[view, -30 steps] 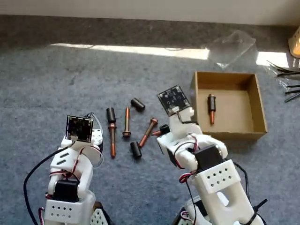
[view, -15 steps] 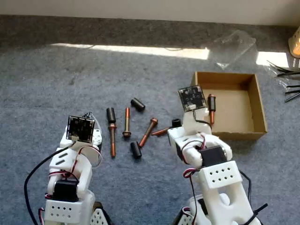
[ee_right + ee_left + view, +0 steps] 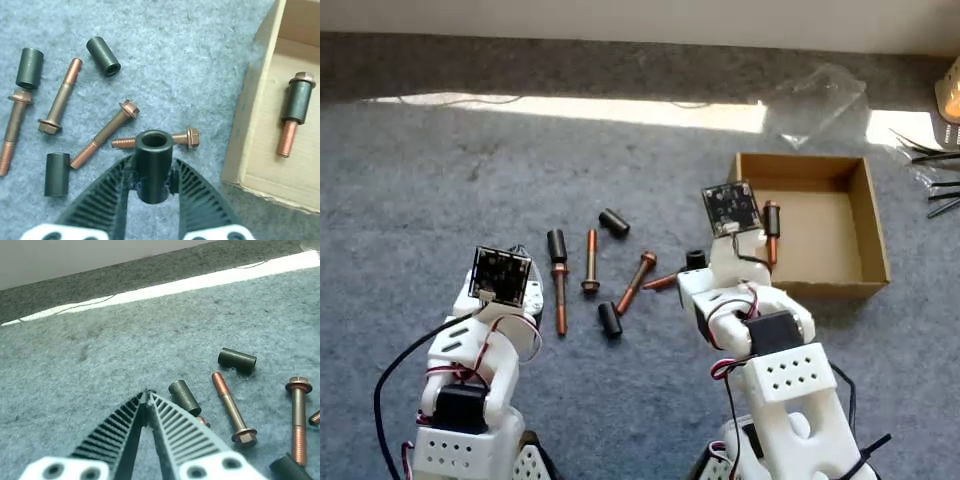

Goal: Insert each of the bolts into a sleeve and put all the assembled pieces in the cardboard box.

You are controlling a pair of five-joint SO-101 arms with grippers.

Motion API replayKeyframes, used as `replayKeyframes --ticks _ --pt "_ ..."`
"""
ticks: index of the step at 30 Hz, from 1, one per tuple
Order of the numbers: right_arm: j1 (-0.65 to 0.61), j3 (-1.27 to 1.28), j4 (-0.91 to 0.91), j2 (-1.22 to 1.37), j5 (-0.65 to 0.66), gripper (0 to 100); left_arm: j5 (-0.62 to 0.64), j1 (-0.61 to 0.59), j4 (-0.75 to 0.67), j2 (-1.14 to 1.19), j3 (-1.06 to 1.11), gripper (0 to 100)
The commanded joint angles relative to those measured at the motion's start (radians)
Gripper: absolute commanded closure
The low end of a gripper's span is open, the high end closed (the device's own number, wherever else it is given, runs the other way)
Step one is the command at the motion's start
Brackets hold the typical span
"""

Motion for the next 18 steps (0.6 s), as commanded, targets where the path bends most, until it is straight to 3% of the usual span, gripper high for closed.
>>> replayKeyframes --ticks 1,12,18 --pt "0.010 -0.013 -0.027 -0.028 -0.011 99.3 -0.003 0.019 0.055 -0.001 -0.120 100" --pt "0.010 -0.013 -0.027 -0.028 -0.011 99.3 -0.006 0.018 0.081 0.007 -0.225 100" --pt "0.010 -0.013 -0.025 -0.028 -0.011 99.3 -0.051 0.019 0.078 0.269 -0.403 100"
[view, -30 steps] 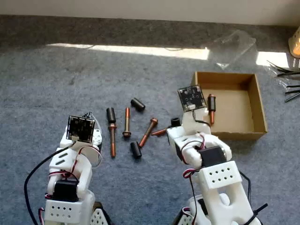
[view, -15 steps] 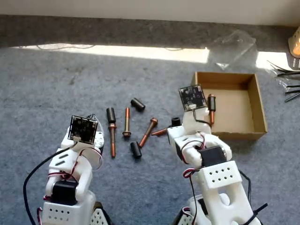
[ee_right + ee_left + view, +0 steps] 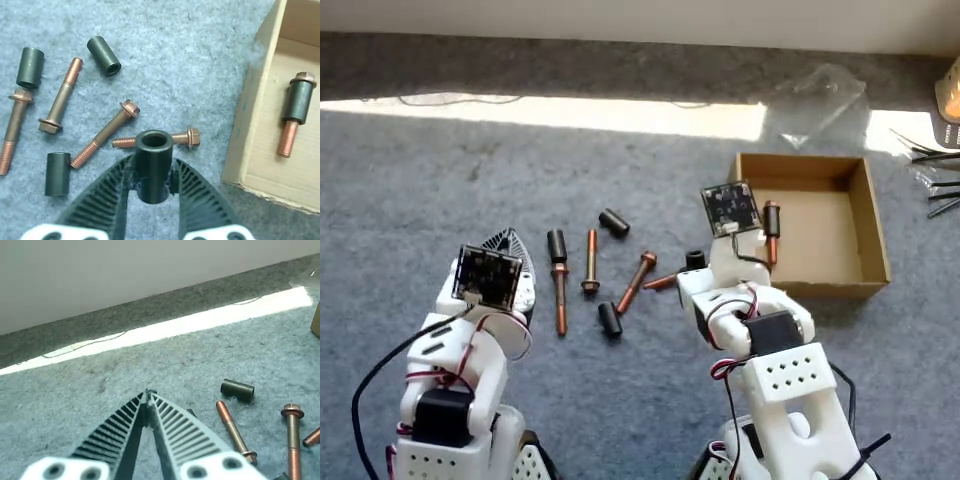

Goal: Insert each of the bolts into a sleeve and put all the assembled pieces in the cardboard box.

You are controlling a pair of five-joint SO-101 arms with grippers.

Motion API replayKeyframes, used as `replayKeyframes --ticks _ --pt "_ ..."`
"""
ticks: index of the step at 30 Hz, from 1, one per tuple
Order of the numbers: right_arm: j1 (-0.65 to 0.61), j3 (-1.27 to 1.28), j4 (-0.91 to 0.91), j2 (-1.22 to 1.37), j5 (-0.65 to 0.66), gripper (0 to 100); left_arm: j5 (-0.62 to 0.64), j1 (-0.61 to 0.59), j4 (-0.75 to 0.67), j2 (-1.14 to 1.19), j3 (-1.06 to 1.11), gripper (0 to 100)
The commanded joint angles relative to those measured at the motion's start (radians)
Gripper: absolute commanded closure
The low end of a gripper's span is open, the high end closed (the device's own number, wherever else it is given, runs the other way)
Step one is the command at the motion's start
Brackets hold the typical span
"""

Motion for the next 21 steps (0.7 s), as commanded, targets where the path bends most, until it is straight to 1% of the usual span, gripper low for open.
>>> replayKeyframes --ticks 1,6,9,12,15,19,21 --pt "0.010 -0.013 -0.025 -0.028 -0.011 99.3 -0.009 0.016 -0.003 0.257 -0.191 100" --pt "0.010 -0.005 -0.025 -0.048 -0.011 99.3 -0.006 0.021 0.000 0.587 -0.348 100" --pt "0.008 0.053 -0.028 -0.156 -0.011 99.3 0.005 0.021 -0.003 0.766 -0.401 100" --pt "0.008 0.119 -0.030 -0.323 -0.011 99.3 0.133 0.022 -0.002 0.926 -0.466 100" --pt "0.008 0.182 -0.027 -0.479 -0.011 99.3 0.213 0.030 0.002 1.075 -0.532 100" --pt "0.010 0.240 -0.027 -0.610 -0.011 99.3 0.296 0.101 0.011 1.247 -0.596 100" --pt "0.010 0.257 -0.027 -0.642 -0.011 99.3 0.344 0.131 0.055 1.313 -0.638 100"
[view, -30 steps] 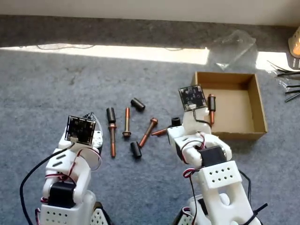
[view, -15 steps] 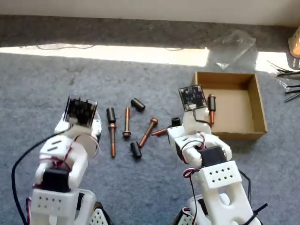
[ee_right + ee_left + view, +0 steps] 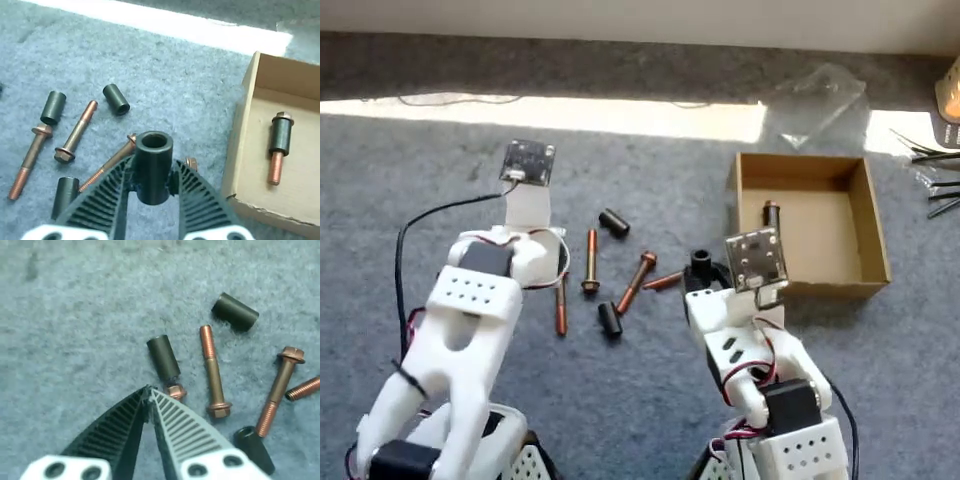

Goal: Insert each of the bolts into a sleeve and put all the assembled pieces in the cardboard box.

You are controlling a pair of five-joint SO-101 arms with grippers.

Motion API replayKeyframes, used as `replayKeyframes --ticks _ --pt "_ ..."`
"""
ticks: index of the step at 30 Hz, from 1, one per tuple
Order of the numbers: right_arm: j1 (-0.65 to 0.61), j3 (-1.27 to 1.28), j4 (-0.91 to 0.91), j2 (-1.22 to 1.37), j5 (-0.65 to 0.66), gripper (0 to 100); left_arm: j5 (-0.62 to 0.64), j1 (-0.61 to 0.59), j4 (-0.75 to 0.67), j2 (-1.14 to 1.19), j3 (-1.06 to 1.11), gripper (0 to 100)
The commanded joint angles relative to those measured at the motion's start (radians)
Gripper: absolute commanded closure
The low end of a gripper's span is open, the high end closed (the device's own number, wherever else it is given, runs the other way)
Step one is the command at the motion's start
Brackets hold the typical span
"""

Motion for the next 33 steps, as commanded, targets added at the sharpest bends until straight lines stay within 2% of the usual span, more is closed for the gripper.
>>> replayKeyframes --ticks 1,6,11,17,30,33 --pt "0.012 0.005 -0.027 -0.068 -0.011 99.3 0.115 0.079 0.086 0.145 -0.136 100" --pt "0.012 0.012 -0.027 -0.071 -0.011 99.3 0.264 0.090 0.230 0.263 -0.266 100" --pt "0.012 0.012 -0.028 -0.071 -0.011 99.3 0.367 0.090 0.258 0.372 -0.311 100" --pt "0.012 0.012 -0.028 -0.071 -0.011 99.3 0.371 0.084 0.253 0.472 -0.312 100" --pt "0.012 0.012 -0.028 -0.071 -0.011 99.3 0.370 0.084 0.236 0.478 -0.312 99" --pt "0.012 0.012 -0.028 -0.071 -0.011 99.3 0.364 0.084 0.236 0.476 -0.312 93"
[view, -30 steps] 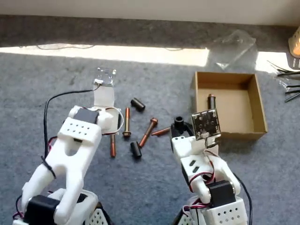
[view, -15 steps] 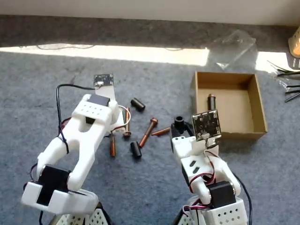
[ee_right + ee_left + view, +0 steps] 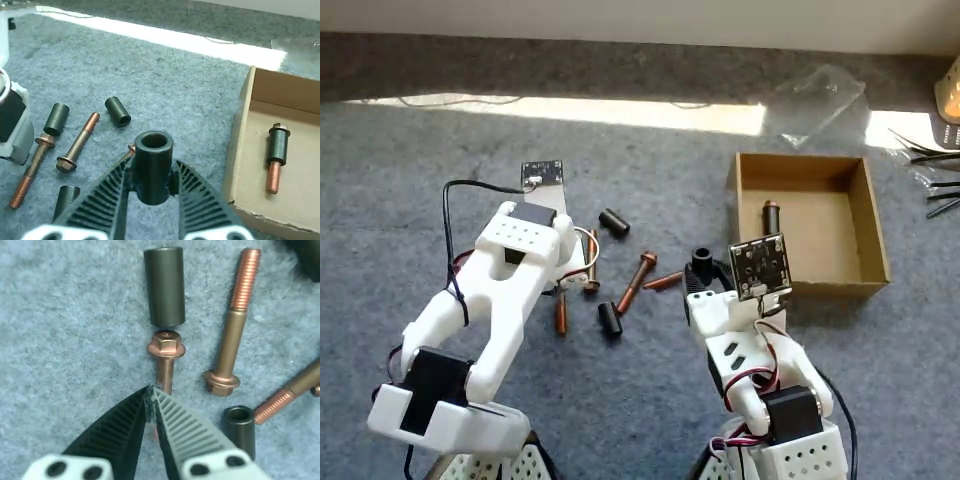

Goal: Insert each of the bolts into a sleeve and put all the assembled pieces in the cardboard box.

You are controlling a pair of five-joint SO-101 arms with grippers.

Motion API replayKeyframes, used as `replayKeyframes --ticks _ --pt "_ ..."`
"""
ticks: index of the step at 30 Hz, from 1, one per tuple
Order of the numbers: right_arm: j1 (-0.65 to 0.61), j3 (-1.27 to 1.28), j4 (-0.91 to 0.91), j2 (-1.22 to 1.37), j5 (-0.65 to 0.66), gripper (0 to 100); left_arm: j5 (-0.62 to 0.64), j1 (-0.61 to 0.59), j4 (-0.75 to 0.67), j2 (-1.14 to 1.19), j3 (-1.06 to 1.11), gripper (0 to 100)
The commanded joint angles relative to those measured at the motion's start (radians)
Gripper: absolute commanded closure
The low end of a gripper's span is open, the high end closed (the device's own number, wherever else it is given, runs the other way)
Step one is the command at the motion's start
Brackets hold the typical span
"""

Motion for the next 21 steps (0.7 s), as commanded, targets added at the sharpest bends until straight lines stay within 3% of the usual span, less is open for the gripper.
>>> replayKeyframes --ticks 1,4,21 --pt "0.010 -0.008 -0.028 -0.012 -0.011 99.3 -0.015 0.015 -0.011 -0.005 -0.048 90" --pt "0.010 -0.008 -0.028 -0.013 -0.009 99.3 -0.018 0.013 -0.028 -0.002 -0.044 85" --pt "0.010 -0.008 -0.027 -0.018 -0.008 99.3 -0.023 -0.048 -0.158 0.004 0.012 85"
